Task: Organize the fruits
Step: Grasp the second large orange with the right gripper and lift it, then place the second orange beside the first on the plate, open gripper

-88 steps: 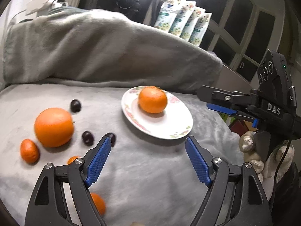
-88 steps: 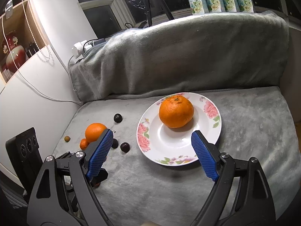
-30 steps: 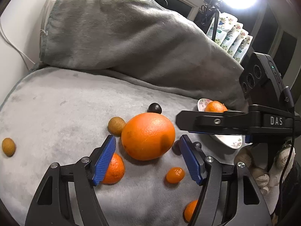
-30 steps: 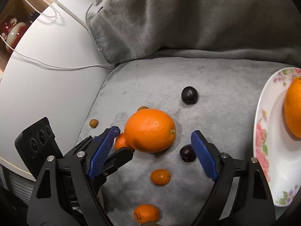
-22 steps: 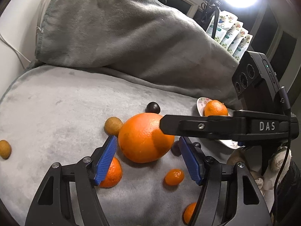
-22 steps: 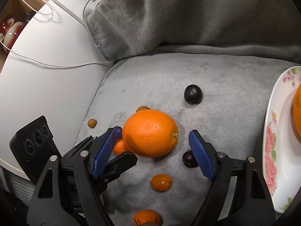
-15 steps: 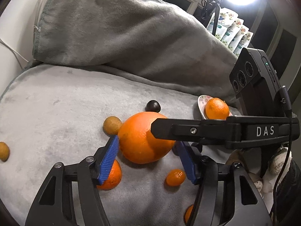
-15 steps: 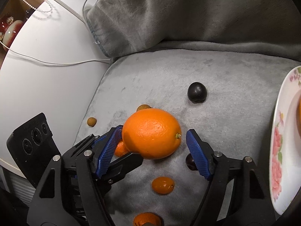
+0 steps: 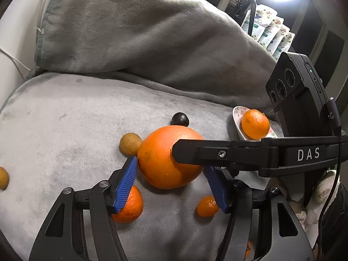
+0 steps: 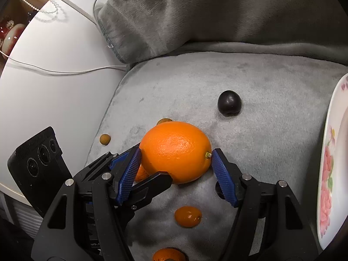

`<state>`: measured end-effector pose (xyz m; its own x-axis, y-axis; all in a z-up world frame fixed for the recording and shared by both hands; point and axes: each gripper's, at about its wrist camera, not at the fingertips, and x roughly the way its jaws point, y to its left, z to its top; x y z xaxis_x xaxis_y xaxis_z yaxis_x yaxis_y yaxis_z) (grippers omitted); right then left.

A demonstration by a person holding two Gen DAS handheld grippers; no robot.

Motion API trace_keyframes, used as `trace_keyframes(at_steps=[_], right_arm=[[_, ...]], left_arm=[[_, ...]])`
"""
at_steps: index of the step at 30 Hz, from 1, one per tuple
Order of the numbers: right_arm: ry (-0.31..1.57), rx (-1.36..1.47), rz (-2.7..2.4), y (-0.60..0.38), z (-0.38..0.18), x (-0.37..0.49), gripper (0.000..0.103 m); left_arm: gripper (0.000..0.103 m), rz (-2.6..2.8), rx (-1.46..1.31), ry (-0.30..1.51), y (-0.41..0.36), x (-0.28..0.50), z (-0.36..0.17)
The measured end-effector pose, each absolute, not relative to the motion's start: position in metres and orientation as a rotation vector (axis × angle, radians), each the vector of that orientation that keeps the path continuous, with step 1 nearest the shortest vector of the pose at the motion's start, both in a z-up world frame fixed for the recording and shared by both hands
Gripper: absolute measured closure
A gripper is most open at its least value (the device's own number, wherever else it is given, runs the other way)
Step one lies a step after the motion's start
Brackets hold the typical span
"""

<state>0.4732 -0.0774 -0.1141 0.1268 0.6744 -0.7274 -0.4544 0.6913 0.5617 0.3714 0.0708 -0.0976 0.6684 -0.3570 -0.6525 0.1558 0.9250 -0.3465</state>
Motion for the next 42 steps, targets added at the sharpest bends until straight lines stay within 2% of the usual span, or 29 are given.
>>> trace_keyframes(at_steps=[17, 29, 42], right_arm=[[1.111, 0.222, 0.841, -0.092, -0.089, 0.458, 0.034], [1.049, 0.235, 0.785, -0.147, -0.068, 0.435, 0.034], [1.024, 0.285, 0.704, -0.219, -0.07, 0.42, 0.034]], left_arm=[[0.042, -0.293, -0.241, 0.73, 0.061, 0.36, -0.075], [0.042, -0.36, -0.215, 0.69, 0.014, 0.352, -0.059], [0.042, -0.452, -0.165, 0.706, -0.047, 0.354, -0.056]])
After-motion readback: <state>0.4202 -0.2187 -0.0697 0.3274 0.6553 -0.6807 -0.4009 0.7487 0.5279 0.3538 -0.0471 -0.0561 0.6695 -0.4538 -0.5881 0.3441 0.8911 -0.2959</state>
